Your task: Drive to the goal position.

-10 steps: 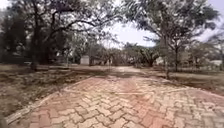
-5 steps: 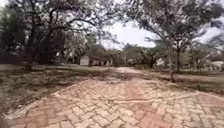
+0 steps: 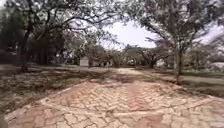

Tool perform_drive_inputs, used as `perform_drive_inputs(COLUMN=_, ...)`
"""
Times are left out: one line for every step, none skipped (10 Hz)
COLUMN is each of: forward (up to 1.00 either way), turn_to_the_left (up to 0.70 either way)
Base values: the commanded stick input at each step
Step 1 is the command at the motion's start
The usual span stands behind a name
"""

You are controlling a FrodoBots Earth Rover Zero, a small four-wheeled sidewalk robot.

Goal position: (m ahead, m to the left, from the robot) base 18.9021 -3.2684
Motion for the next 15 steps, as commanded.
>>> perform_drive_inputs(forward=0.7, turn_to_the_left=0.0)
perform_drive_inputs(forward=0.7, turn_to_the_left=0.0)
perform_drive_inputs(forward=0.7, turn_to_the_left=0.0)
perform_drive_inputs(forward=0.7, turn_to_the_left=0.0)
perform_drive_inputs(forward=0.7, turn_to_the_left=0.0)
perform_drive_inputs(forward=0.7, turn_to_the_left=0.0)
perform_drive_inputs(forward=0.7, turn_to_the_left=-0.13)
perform_drive_inputs(forward=0.7, turn_to_the_left=-0.31)
perform_drive_inputs(forward=0.7, turn_to_the_left=-0.25)
perform_drive_inputs(forward=0.7, turn_to_the_left=-0.12)
perform_drive_inputs(forward=0.7, turn_to_the_left=-0.05)
perform_drive_inputs(forward=0.7, turn_to_the_left=-0.01)
perform_drive_inputs(forward=0.7, turn_to_the_left=0.0)
perform_drive_inputs(forward=0.7, turn_to_the_left=0.0)
perform_drive_inputs(forward=0.7, turn_to_the_left=0.0)
